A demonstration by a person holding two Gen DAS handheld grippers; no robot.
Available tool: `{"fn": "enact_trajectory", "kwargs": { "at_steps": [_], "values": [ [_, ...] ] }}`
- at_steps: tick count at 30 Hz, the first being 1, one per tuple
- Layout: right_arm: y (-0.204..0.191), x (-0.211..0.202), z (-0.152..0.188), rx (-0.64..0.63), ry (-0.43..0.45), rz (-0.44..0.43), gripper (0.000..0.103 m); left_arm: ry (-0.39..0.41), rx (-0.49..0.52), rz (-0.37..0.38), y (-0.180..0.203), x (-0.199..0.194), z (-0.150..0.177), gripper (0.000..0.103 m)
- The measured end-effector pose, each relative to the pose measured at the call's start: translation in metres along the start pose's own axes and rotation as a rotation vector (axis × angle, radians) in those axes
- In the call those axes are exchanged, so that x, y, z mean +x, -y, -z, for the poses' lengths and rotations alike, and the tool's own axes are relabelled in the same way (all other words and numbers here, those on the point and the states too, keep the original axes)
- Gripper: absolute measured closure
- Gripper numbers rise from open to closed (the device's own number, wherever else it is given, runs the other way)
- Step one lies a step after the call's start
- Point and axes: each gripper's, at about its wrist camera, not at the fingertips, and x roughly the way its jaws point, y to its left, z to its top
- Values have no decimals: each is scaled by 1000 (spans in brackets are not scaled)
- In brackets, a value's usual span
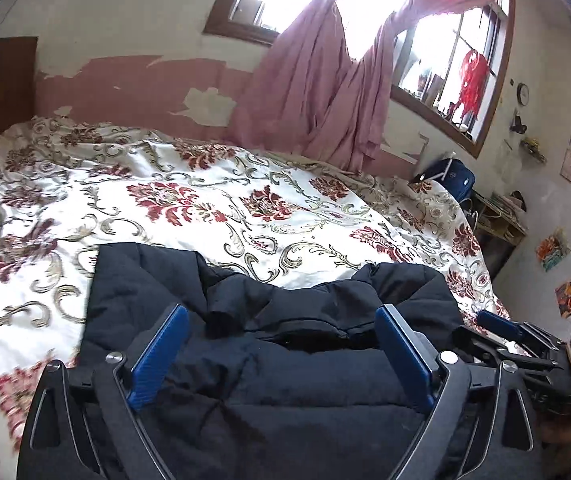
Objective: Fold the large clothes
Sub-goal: 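Open both grippers and lift them away from the folded jacket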
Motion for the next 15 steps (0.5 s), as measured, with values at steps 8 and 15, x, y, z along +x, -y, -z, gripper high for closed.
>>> {"fn": "enact_trajectory", "kwargs": {
  "at_steps": [8, 15],
  "values": [
    [-19, -77, 11, -42, 138, 33, 6, 57, 86, -28, 21, -72, 14, 3],
    [-31, -137, 32, -43, 203, 32, 5, 115, 154, -52, 33, -135, 35, 2]
  ]
}}
